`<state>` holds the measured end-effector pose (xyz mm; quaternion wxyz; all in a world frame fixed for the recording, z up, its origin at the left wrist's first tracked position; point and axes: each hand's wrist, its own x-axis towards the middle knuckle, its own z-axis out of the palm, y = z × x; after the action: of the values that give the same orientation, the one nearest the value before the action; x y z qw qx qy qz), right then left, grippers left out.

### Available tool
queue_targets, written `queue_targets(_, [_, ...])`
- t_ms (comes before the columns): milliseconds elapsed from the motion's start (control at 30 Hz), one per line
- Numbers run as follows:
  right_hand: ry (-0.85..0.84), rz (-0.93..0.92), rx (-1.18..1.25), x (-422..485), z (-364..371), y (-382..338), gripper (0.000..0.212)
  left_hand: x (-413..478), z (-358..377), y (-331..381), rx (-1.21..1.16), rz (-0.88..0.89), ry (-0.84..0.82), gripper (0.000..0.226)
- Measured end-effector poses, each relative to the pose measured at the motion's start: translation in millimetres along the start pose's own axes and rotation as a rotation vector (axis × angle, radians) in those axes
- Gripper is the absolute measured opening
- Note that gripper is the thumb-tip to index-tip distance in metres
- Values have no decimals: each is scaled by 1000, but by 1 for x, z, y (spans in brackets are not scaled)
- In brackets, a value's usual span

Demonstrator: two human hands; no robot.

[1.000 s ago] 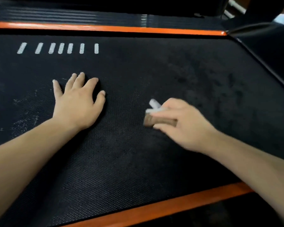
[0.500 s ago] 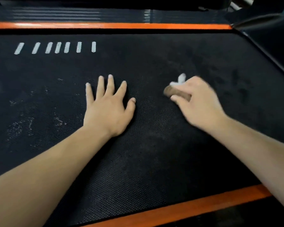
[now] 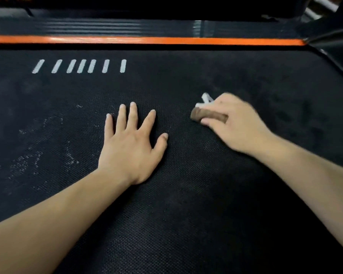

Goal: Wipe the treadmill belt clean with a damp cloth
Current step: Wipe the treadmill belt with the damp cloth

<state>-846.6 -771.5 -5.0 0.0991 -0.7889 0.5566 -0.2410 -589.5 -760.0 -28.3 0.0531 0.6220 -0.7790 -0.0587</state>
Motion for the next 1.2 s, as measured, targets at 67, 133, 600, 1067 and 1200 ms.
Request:
queue_targets(67, [112,171,-127,37,-4,28,23,0,0,0,-3,-3,-7,79])
queue_targets(133, [162,269,-180,57,4,35,25,0,0,0,-7,-5,-5,79])
queue_targets(600, [36,-40,-58,80,38,-5,25,0,-4,2,16,-6,-24,79])
queue_targets(1067, [131,179,-178,161,25,36,22,1,-6,2,35,6,-39,79])
queue_targets(1200, [196,307,-198,197,43,34,25,0,-7,2,23,6,-41,79])
